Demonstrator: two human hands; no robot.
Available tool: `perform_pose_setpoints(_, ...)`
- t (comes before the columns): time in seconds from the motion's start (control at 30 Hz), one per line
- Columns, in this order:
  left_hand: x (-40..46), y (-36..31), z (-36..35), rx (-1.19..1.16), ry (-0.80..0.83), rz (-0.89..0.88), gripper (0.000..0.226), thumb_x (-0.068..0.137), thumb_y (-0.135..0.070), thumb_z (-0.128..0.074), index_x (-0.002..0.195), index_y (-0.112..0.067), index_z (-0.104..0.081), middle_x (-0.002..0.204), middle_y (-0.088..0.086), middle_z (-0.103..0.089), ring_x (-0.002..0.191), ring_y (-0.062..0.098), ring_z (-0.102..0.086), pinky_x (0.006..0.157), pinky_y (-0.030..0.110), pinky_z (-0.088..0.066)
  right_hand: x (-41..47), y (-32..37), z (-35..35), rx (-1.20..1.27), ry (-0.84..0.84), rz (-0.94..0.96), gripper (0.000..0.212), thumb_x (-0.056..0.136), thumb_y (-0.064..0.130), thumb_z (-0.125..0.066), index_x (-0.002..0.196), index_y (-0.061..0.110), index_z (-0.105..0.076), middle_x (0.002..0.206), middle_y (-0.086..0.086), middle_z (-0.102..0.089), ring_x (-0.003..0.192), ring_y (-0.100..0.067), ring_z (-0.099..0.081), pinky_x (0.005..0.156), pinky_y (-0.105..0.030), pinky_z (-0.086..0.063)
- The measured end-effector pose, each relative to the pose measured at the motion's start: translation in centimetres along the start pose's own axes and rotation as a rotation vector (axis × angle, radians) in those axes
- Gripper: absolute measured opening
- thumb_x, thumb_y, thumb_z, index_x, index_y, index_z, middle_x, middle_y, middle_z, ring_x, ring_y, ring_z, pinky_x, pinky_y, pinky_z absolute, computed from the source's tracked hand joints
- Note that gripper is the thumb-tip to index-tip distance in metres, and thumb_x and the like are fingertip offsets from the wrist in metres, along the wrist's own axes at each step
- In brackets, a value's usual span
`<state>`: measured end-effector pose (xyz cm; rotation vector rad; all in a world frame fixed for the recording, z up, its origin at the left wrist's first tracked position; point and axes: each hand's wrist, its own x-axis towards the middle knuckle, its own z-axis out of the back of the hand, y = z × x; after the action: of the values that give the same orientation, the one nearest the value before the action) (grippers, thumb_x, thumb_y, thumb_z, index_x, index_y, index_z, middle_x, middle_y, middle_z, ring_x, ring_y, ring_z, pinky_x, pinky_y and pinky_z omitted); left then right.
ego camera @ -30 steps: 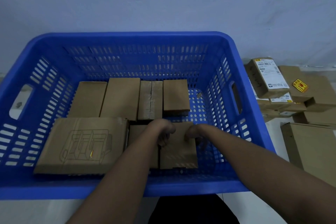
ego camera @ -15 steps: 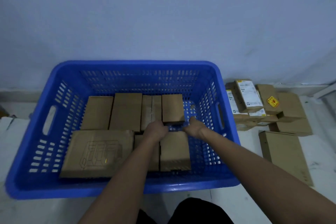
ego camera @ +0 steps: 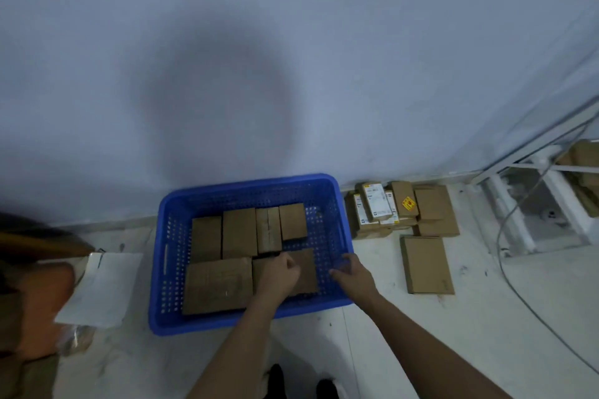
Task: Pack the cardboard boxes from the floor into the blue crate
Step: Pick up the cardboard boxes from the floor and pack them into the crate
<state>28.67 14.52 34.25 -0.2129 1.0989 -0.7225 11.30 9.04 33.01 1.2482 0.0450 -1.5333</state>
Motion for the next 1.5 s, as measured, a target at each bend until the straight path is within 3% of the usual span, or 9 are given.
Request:
perform_pose_setpoints(0.33,-9.0,-12.9,-1.7,-0.157,0.047,0.013,0.016,0.090,-0.025,-0.049,0.097,-0.012,-0.056,0.086,-0.001,-0.056,0.072,0.012,-0.051,0.063,0.027,-0.039,-9.1,-1.3,17.8,0.101,-0.135,-0.124,0.054,0.087,0.034,-0.065,0.132,0.014,-0.044,0.119,-0.009,-0.059,0.103,-0.023,-0.056,0.085,-0.033,-0.043)
perform_pose_setpoints(0.53,-9.1,-20.1,-10.2,-0.189,0.096,0.049,0.009,0.091,-0.024,-0.051,0.085,-0.018,-0.050,0.082,0.002,-0.050,0.077,0.018,-0.048,0.070,0.028,-0.038,-7.7,-6.9,28.0,0.059,-0.125,-0.141,0.050,0.090,0.033,-0.062,0.132,0.012,-0.043,0.123,-0.012,-0.058,0.096,-0.024,-0.055,0.078,-0.028,-0.039)
perform_pose_setpoints(0.63,-8.9,-23.0,-15.5,-0.231,0.058,0.133,0.016,0.085,-0.029,-0.054,0.087,-0.013,-0.054,0.087,0.006,-0.054,0.082,0.021,-0.052,0.074,0.030,-0.038,-5.6,-10.1,33.1,0.006,-0.058,-0.136,0.050,0.090,0.037,-0.060,0.132,0.015,-0.043,0.126,-0.009,-0.057,0.105,-0.026,-0.057,0.082,-0.029,-0.041)
perform_pose_setpoints(0.83,-8.4,-28.3,-23.3,-0.366,0.069,0.228,0.015,0.090,-0.019,-0.057,0.077,-0.017,-0.050,0.077,0.001,-0.050,0.074,0.016,-0.048,0.071,0.029,-0.038,-2.4,-15.4,40.2,-0.018,0.025,-0.165,0.052,0.090,0.036,-0.058,0.135,0.016,-0.041,0.121,-0.006,-0.056,0.099,-0.020,-0.052,0.081,-0.028,-0.041)
perform_pose_setpoints(0.9,-7.7,-29.4,-24.9,-0.371,0.083,0.234,0.014,0.090,-0.020,-0.056,0.077,-0.019,-0.051,0.081,0.001,-0.052,0.078,0.016,-0.049,0.072,0.028,-0.038,-1.0,-16.8,41.0,-0.044,0.050,-0.190,0.055,0.090,0.037,-0.057,0.137,0.016,-0.039,0.115,-0.004,-0.056,0.095,-0.018,-0.051,0.078,-0.027,-0.038)
perform_pose_setpoints(1.0,-4.8,-29.7,-27.7,-0.364,0.067,0.224,0.005,0.090,-0.020,-0.057,0.088,-0.016,-0.056,0.097,0.007,-0.058,0.088,0.021,-0.055,0.079,0.028,-0.041,2.2,-19.7,41.0,-0.048,0.065,-0.203,0.054,0.091,0.039,-0.056,0.138,0.017,-0.039,0.124,-0.006,-0.055,0.108,-0.022,-0.054,0.083,-0.027,-0.036)
perform_pose_setpoints(1.13,1.4,-29.3,-32.0,-0.298,0.063,0.203,0.031,0.093,-0.022,-0.054,0.119,-0.006,-0.056,0.119,0.011,-0.061,0.113,0.030,-0.057,0.086,0.030,-0.044,8.2,-24.9,39.2,-0.052,0.061,-0.227,0.057,0.090,0.040,-0.058,0.138,0.017,-0.039,0.135,-0.008,-0.051,0.119,-0.023,-0.052,0.089,-0.028,-0.038)
perform_pose_setpoints(1.37,16.0,-24.0,-41.0,-0.228,0.049,0.172,0.027,0.096,-0.023,-0.045,0.117,-0.007,-0.049,0.114,0.005,-0.053,0.094,0.019,-0.049,0.077,0.024,-0.036,21.3,-35.2,33.9,-0.077,0.030,-0.199,0.056,0.092,0.036,-0.058,0.140,0.015,-0.039,0.139,-0.010,-0.048,0.124,-0.024,-0.048,0.096,-0.029,-0.037)
perform_pose_setpoints(1.5,25.2,-20.9,-45.6,-0.113,0.044,0.290,0.035,0.092,-0.019,-0.044,0.121,0.001,-0.049,0.124,0.015,-0.056,0.111,0.027,-0.057,0.086,0.032,-0.049,29.8,-41.1,30.6,-0.131,0.023,-0.178,0.056,0.091,0.034,-0.058,0.139,0.013,-0.041,0.128,-0.011,-0.054,0.112,-0.023,-0.055,0.088,-0.029,-0.042)
